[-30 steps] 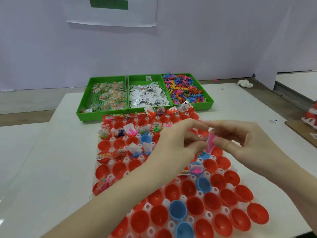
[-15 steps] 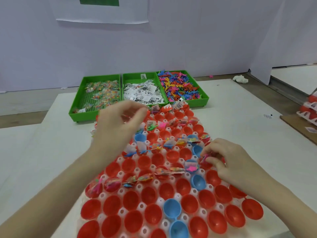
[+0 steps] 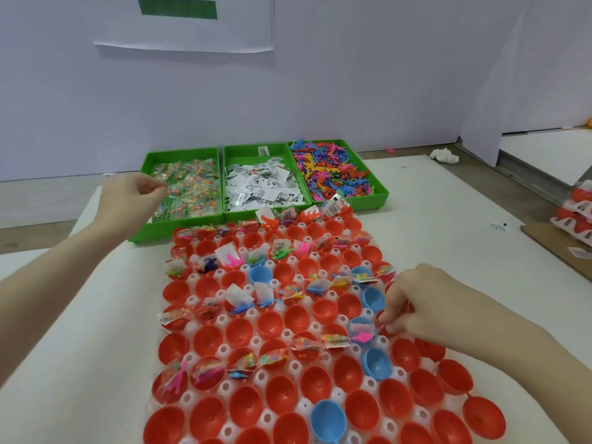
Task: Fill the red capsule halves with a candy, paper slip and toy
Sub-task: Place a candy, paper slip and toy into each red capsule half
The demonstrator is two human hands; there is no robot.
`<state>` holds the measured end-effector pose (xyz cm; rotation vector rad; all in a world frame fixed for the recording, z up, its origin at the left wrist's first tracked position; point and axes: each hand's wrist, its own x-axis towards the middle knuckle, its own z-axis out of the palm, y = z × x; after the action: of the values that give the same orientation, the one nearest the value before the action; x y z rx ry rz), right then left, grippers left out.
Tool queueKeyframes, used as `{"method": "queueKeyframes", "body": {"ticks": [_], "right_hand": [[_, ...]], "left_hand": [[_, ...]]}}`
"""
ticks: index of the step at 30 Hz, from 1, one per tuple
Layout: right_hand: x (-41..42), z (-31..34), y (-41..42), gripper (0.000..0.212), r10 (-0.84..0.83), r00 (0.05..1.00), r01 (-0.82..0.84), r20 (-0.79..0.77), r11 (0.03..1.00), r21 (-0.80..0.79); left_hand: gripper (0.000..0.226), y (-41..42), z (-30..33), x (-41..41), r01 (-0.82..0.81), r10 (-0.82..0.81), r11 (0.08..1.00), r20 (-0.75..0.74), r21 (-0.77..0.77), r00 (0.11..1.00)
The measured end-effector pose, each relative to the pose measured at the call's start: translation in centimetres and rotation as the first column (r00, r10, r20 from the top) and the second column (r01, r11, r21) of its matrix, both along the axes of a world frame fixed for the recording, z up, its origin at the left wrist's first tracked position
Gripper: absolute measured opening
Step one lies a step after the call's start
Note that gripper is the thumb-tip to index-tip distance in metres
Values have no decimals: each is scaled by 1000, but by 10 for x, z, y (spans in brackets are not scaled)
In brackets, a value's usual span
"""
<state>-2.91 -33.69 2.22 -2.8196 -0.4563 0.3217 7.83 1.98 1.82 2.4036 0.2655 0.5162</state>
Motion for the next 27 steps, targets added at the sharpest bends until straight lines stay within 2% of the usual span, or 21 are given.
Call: {"method": "queueKeyframes", "body": {"ticks": [3,7,10,12,15,17,19,21,23,25,27], "right_hand": [[2,4,-1,18,73,994,-78,-79,996,-52],[0,9,-7,29,121,989,-126,-84,990,-65],[1,20,-10,31,125,983,-127,-137,992,-9],[10,32,-8,21,119,987,-105,-109,987,123],[46,44,5,12,57,996,-76,69,950,302],[82,40,13,11,-53,982,-23,183,920,390],[124,28,18,5,-196,955,75,224,886,457],[163,14,22,15,-315,919,186,236,876,445],[193,0,23,27,-363,907,264,212,885,384],[213,-12,23,37,-347,927,302,143,916,265],[223,-23,22,46,-328,942,320,77,942,99]], "left_hand": [[33,8,-12,16,30,-19,997,-141,78,990],[52,10,-28,31,11,43,986,-316,168,948],[65,11,-35,39,7,51,987,-362,158,931],[60,11,-37,41,-3,35,995,-321,100,946],[41,10,-42,39,-69,70,998,-146,11,987],[33,9,-46,36,-100,100,995,-56,-8,993],[33,8,-48,37,-95,95,995,-24,1,995],[36,8,-49,39,-97,98,994,-23,42,995],[38,9,-50,42,-113,116,991,-33,76,993],[36,9,-51,44,-108,115,987,-57,120,992],[35,10,-54,45,-79,117,952,-114,295,987]]}}
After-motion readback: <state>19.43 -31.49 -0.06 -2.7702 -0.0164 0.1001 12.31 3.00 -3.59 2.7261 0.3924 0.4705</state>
